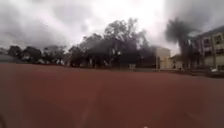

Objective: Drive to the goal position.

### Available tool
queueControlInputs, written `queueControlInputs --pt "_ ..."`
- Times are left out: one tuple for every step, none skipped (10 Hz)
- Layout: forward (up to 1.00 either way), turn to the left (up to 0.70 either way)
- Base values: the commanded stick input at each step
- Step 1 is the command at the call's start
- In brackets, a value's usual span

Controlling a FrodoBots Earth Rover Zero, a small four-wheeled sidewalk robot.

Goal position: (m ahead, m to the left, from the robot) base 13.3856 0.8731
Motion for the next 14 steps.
queueControlInputs --pt "0.67 0.0" --pt "0.67 0.0" --pt "0.67 0.0" --pt "0.67 0.0" --pt "0.67 0.0" --pt "0.67 0.0" --pt "0.67 0.0" --pt "0.67 0.0" --pt "0.67 0.0" --pt "0.67 0.0" --pt "0.67 0.0" --pt "0.67 0.0" --pt "0.67 0.0" --pt "0.67 0.0"
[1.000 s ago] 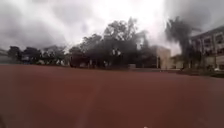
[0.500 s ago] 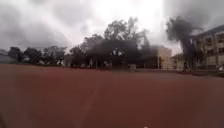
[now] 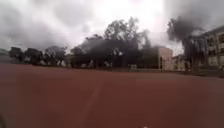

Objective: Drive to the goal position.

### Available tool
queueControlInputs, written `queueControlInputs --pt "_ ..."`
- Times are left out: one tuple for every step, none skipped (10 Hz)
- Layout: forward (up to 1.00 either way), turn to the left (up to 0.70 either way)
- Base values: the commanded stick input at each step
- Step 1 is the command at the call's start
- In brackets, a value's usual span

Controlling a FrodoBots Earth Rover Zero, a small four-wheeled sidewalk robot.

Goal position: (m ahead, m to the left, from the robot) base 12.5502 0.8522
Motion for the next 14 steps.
queueControlInputs --pt "0.67 0.0" --pt "0.67 0.0" --pt "0.67 0.0" --pt "0.67 0.0" --pt "0.67 0.0" --pt "0.67 0.0" --pt "0.67 0.0" --pt "0.67 0.0" --pt "0.67 0.0" --pt "0.67 0.0" --pt "0.67 0.0" --pt "0.67 0.0" --pt "0.67 0.0" --pt "0.67 0.0"
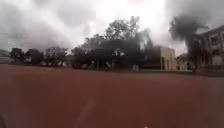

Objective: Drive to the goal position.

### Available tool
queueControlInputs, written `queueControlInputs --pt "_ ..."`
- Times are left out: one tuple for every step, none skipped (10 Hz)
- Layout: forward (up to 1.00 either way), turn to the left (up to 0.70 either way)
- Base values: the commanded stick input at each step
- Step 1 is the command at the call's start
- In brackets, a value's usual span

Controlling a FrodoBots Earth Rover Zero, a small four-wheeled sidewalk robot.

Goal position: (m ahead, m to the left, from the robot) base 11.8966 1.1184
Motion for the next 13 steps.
queueControlInputs --pt "0.67 0.0" --pt "0.67 0.0" --pt "0.67 0.0" --pt "0.67 0.0" --pt "0.67 0.0" --pt "0.67 0.0" --pt "0.67 0.0" --pt "0.67 0.0" --pt "0.67 0.0" --pt "0.67 0.0" --pt "0.67 0.0" --pt "0.67 0.0" --pt "0.67 0.0"
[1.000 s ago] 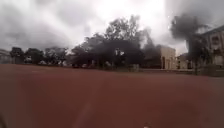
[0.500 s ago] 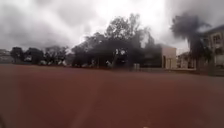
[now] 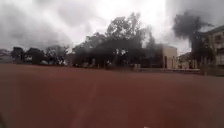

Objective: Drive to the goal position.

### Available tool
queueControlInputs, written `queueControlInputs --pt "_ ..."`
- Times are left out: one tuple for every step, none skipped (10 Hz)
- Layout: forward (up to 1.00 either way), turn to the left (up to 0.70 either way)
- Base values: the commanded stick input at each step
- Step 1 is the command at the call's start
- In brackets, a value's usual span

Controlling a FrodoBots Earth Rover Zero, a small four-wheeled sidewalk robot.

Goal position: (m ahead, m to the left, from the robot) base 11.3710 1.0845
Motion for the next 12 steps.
queueControlInputs --pt "0.67 0.0" --pt "0.67 0.0" --pt "0.67 0.0" --pt "0.67 0.0" --pt "0.67 0.0" --pt "0.67 0.0" --pt "0.67 0.0" --pt "0.67 0.0" --pt "0.67 0.0" --pt "0.67 0.0" --pt "0.67 0.0" --pt "0.67 0.0"
